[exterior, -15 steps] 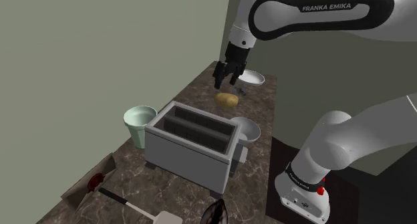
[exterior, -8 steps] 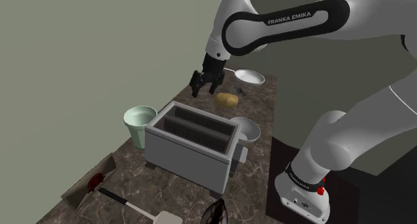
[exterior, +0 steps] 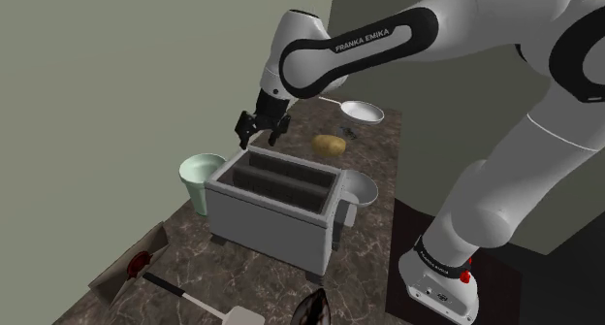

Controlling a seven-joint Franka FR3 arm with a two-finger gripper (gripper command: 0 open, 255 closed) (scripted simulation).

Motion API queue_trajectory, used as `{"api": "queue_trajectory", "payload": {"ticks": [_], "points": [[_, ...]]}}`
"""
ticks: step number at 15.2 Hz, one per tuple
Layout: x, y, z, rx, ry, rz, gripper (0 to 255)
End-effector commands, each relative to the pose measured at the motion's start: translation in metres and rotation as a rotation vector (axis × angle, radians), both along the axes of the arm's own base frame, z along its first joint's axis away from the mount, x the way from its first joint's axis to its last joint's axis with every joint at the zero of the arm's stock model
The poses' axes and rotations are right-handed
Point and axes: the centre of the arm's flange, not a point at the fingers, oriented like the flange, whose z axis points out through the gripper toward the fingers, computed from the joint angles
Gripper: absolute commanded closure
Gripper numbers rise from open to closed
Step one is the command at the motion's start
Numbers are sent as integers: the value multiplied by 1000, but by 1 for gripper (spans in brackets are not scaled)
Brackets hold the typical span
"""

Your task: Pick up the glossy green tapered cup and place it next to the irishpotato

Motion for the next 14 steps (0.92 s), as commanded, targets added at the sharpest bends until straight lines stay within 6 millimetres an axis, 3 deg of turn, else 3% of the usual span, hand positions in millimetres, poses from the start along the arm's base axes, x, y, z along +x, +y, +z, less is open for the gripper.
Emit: {"api": "queue_trajectory", "payload": {"ticks": [1,6,14], "points": [[11,19,-19,13,8,0,0],[50,59,-45,52,-5,-14,0],[59,72,-84,54,-6,-15,0]]}}
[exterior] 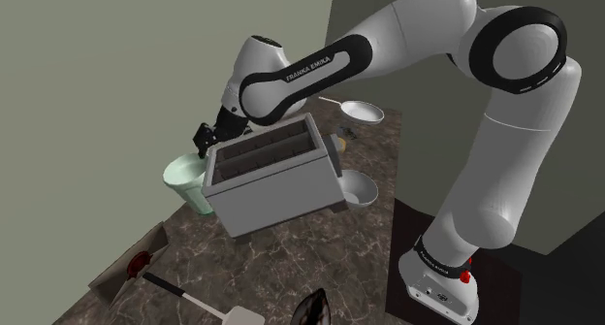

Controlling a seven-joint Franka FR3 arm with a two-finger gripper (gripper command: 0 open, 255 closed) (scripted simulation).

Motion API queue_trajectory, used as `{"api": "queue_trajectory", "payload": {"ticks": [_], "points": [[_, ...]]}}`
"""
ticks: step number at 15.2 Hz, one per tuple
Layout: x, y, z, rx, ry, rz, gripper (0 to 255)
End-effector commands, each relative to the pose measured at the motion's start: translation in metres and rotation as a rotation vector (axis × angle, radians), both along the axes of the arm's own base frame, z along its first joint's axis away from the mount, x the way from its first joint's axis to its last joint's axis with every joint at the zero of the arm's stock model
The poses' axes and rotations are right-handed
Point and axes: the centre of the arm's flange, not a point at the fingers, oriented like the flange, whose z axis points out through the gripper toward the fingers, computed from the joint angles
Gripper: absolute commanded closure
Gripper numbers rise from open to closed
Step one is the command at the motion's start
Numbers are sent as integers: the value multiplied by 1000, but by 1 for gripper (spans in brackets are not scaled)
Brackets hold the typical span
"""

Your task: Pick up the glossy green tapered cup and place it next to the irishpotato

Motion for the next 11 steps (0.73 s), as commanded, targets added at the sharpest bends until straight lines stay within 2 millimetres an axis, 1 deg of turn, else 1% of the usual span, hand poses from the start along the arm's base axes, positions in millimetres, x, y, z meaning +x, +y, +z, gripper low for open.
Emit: {"api": "queue_trajectory", "payload": {"ticks": [1,8,9,10,11], "points": [[-9,6,-32,-25,82,23,0],[-9,6,-32,-25,82,23,0],[-3,9,-31,-25,81,23,255],[-1,-3,-29,-22,82,25,255],[2,-3,-31,-22,82,25,255]]}}
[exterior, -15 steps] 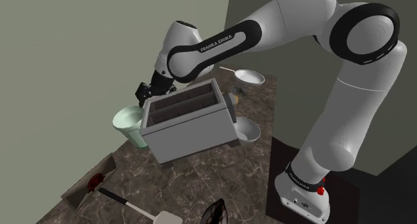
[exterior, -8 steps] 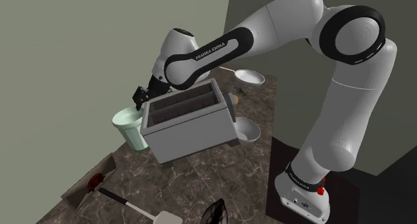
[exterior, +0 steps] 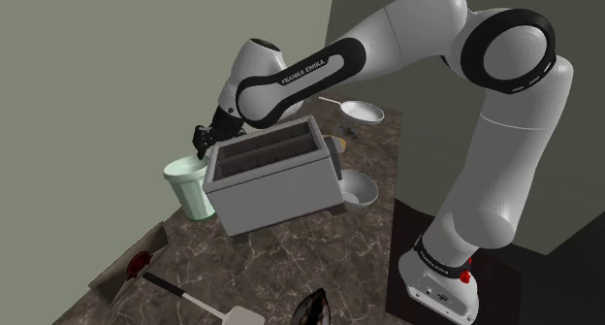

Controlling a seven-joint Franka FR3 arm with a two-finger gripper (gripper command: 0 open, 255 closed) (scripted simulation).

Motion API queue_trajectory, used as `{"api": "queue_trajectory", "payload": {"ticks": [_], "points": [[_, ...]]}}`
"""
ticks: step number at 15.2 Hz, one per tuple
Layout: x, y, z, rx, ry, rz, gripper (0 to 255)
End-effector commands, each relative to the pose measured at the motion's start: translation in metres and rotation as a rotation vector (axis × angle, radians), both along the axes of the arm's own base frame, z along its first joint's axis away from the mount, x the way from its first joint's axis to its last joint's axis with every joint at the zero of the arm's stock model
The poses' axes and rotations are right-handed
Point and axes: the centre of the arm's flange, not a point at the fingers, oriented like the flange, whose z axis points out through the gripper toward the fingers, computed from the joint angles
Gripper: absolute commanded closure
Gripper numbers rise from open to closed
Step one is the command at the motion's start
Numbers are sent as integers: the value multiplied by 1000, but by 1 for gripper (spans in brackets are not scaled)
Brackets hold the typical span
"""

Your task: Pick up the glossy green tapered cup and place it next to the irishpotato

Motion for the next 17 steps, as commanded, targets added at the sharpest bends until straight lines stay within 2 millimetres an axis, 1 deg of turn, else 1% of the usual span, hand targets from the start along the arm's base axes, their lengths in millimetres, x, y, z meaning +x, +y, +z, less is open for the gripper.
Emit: {"api": "queue_trajectory", "payload": {"ticks": [1,2,3,4,5,6,7,12,13,14,17], "points": [[-7,-7,-30,-42,123,16,255],[-9,-6,-22,-42,123,16,255],[-10,0,-26,-44,122,15,255],[-12,-6,-28,-41,122,17,255],[-20,-5,-25,-42,122,16,255],[-21,-10,-27,-40,123,18,255],[-18,2,-27,-44,123,14,255],[-18,2,-1,-44,123,14,255],[-10,-5,8,-21,58,-5,255],[-10,-5,8,-21,58,-5,0],[-3,34,23,-120,146,324,0]]}}
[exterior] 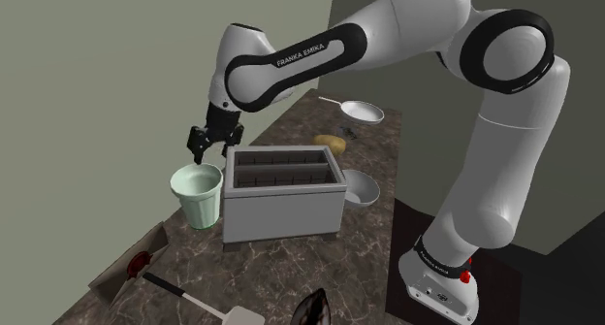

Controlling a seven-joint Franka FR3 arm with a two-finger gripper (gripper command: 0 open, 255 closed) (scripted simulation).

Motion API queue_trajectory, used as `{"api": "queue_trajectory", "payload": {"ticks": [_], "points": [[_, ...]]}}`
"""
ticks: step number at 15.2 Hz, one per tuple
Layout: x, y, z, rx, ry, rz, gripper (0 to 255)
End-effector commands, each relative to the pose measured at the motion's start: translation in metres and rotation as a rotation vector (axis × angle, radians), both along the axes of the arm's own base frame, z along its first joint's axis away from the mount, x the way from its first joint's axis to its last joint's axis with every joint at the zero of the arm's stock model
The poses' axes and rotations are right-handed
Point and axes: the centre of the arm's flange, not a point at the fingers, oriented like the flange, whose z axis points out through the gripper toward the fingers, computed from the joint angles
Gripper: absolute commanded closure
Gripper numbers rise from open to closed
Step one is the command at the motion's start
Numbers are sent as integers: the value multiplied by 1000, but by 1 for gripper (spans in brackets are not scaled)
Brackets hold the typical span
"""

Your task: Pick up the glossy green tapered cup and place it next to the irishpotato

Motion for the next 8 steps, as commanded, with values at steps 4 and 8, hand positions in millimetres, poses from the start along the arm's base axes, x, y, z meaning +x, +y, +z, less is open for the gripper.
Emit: {"api": "queue_trajectory", "payload": {"ticks": [4,8], "points": [[-1,33,-1,-77,83,277,0],[-2,38,-21,-77,83,277,0]]}}
